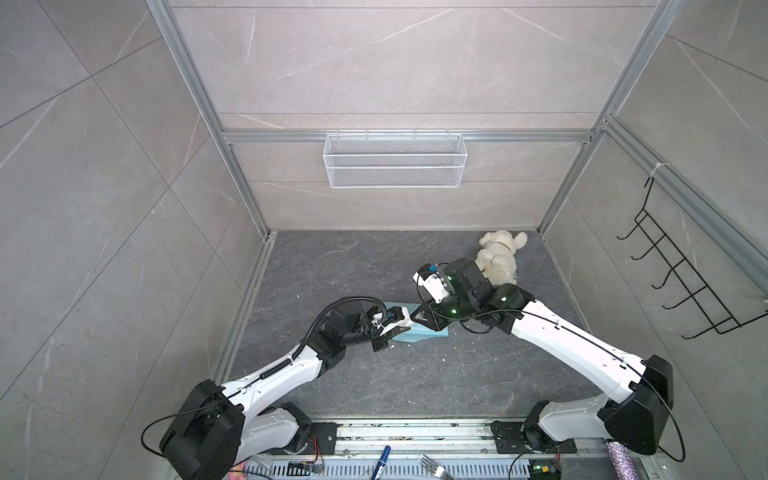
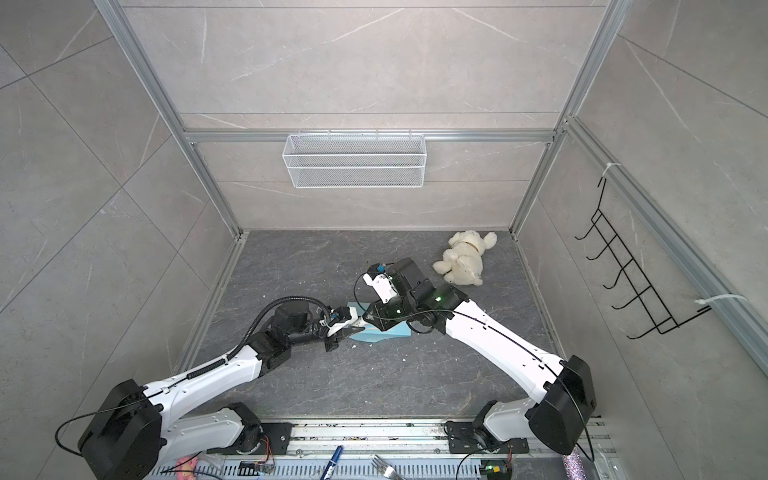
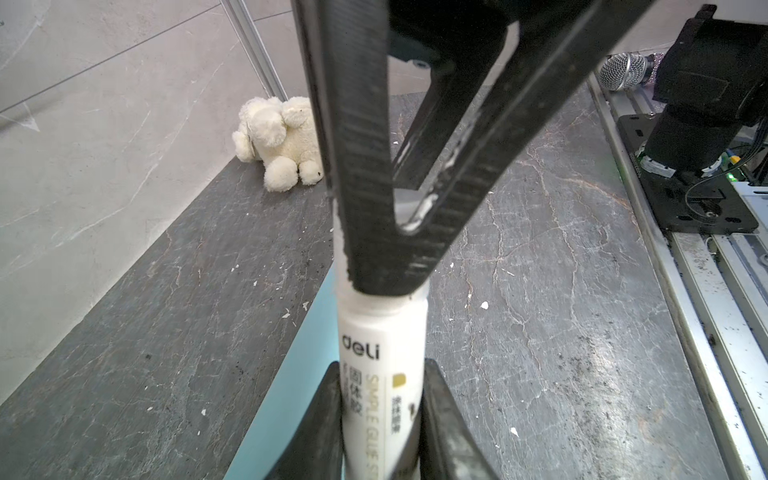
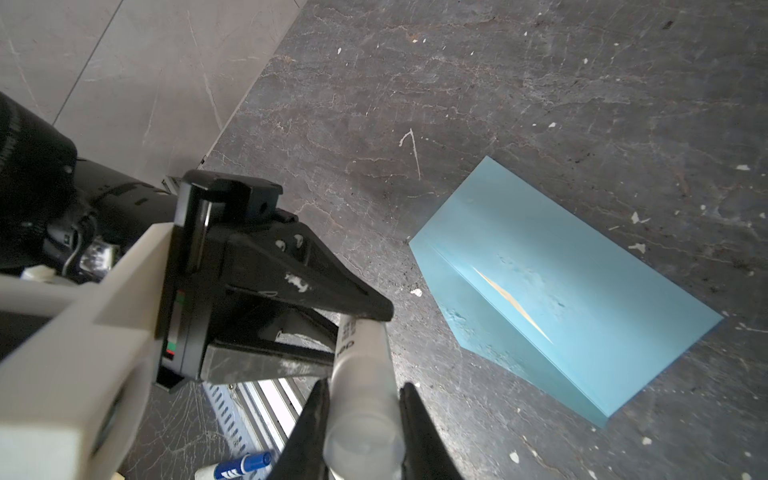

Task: Place the letter into the envelope and seal it
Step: 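Pull the cap off with the right gripper while the left holds the stick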

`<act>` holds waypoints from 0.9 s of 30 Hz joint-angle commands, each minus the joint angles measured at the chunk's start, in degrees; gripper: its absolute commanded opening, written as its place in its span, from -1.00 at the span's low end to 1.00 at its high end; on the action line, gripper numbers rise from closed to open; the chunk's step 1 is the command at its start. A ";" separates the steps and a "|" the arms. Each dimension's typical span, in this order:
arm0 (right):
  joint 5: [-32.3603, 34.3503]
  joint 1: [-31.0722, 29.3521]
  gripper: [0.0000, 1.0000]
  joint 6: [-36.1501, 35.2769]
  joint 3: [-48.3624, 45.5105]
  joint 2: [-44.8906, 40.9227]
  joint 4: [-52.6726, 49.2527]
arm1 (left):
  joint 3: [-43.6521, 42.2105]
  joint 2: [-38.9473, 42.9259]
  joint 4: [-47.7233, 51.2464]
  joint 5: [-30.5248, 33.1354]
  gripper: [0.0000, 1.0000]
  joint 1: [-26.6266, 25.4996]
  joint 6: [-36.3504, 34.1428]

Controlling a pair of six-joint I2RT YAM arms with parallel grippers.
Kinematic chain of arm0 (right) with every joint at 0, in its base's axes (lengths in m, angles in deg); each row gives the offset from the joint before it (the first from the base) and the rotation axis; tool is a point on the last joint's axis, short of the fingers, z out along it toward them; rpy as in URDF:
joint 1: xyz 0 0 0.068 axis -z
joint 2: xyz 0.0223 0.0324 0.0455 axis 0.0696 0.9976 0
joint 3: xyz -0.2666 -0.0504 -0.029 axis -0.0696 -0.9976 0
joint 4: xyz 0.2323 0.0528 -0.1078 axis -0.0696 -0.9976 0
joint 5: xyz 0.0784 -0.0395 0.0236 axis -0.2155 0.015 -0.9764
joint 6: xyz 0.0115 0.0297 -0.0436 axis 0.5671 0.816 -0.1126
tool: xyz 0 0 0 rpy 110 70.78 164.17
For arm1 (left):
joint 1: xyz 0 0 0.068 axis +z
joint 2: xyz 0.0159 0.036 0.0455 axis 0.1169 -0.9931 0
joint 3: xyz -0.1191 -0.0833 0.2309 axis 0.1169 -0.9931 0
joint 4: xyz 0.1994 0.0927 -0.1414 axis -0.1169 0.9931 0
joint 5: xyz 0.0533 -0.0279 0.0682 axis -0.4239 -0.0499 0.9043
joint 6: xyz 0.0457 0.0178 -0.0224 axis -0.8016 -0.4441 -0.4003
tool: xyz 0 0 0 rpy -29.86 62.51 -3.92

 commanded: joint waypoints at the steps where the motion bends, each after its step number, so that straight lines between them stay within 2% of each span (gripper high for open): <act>1: 3.31 0.38 -0.97 -3.03 2.07 -3.42 -1.80 | -0.89 0.36 2.92 -0.37 -1.00 0.24 -0.16; 13: 3.81 0.51 -0.96 -3.90 2.19 -5.67 -2.36 | -3.17 1.65 0.39 2.60 -1.00 0.24 -0.25; 20: 11.15 1.81 -0.93 -3.29 3.25 -4.81 -4.64 | -5.06 4.91 -2.33 3.33 -1.00 0.29 2.52; 27: 17.66 8.68 -0.91 -3.30 7.72 4.17 -8.86 | -6.38 7.95 -4.84 4.57 -1.00 0.27 5.70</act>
